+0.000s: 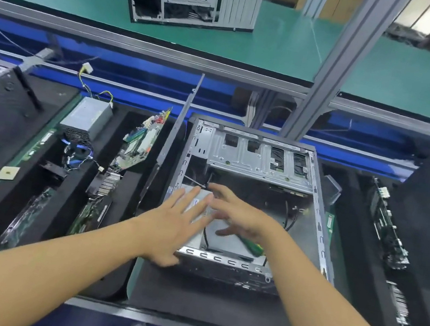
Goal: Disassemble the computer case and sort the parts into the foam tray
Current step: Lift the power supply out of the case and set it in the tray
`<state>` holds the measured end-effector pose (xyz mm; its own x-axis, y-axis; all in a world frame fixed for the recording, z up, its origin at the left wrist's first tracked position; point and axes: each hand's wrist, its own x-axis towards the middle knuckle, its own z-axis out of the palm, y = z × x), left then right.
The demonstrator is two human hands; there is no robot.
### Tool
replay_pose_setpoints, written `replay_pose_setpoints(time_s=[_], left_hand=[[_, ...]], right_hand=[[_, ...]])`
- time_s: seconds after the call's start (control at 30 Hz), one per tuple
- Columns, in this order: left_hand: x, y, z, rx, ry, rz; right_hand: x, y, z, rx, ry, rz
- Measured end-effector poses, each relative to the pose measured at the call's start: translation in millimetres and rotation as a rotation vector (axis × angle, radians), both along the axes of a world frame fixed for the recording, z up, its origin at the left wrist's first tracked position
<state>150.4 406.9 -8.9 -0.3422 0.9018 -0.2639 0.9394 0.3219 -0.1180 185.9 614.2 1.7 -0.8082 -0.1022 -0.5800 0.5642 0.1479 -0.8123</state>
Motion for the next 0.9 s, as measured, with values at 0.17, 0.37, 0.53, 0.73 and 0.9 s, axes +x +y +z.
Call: replay_pose_setpoints(time_s=[0.17,0.37,0.53,0.73,0.9], left_hand=[[1.8,-1.2,1.3,-0.015,-0.001,-0.002],[7.0,-5.7,0.1,0.028,0.046,-0.009],[21.0,-13.0,1.1,0.034,0.132,0.011],[27.8,-19.7,-0.7,0.019,0.225,0.004],[22.0,-17.4,6.0,-0.041,0.222,0.025]], right_hand=[[11.2,-18.7,-18.8,-0.115,0.073,-0.007],[14.6,-20.0,-35.1,-0.121,0.15,-0.02],[13.2,-21.6,-35.7,-0.154,0.168,-0.072],[11.4,-20.4,-36.2,-0.162,0.177,-0.09],[10.6,-20.4,-37.3,-0.056,0.183,-0.08]])
